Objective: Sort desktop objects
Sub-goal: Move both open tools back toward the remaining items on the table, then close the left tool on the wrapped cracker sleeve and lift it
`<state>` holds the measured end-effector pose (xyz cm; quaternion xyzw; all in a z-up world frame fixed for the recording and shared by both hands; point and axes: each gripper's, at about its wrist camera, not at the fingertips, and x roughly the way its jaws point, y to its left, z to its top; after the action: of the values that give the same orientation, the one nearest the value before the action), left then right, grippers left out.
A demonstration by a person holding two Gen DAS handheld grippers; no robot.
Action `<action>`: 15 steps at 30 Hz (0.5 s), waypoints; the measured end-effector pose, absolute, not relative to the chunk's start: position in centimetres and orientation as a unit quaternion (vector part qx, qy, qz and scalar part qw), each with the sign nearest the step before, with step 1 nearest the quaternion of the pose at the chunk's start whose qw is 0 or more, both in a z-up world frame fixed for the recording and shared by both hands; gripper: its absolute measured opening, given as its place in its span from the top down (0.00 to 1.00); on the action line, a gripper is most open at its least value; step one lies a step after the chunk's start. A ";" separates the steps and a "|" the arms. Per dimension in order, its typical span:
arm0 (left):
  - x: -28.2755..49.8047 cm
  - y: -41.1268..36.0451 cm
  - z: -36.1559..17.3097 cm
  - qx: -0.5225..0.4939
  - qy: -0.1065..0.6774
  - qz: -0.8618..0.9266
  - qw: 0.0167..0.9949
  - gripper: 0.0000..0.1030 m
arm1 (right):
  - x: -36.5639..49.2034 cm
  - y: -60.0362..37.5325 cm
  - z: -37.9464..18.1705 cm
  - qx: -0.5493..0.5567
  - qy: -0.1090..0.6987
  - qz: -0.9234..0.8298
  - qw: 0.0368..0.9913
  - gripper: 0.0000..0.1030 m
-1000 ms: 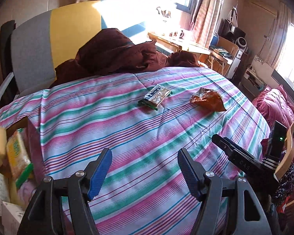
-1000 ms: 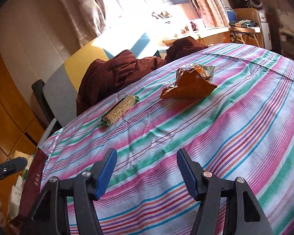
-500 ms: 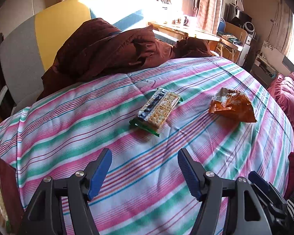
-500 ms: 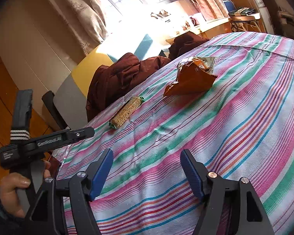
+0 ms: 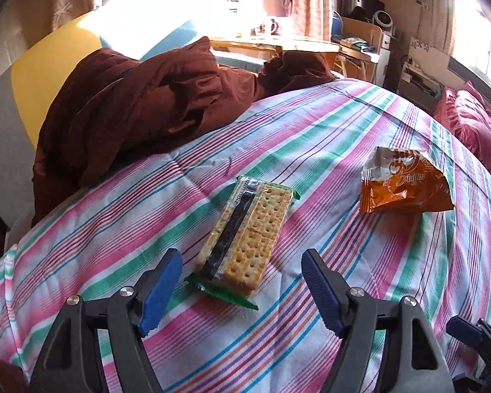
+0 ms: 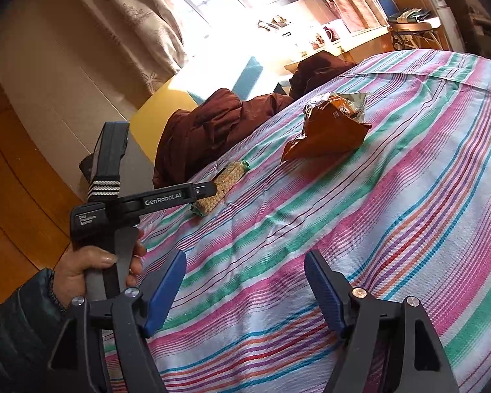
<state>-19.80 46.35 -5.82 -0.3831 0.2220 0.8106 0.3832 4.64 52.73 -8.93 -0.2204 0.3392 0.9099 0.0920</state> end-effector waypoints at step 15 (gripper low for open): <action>-22.5 48.0 -7.6 -0.390 0.227 0.794 0.408 0.25 | 4.3 52.7 -9.0 -0.222 0.338 0.911 0.084 0.24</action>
<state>-22.53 48.02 -7.56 -0.3901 0.2266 0.7936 0.4082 4.34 52.74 -9.01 -0.2223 0.3381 0.9106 0.0837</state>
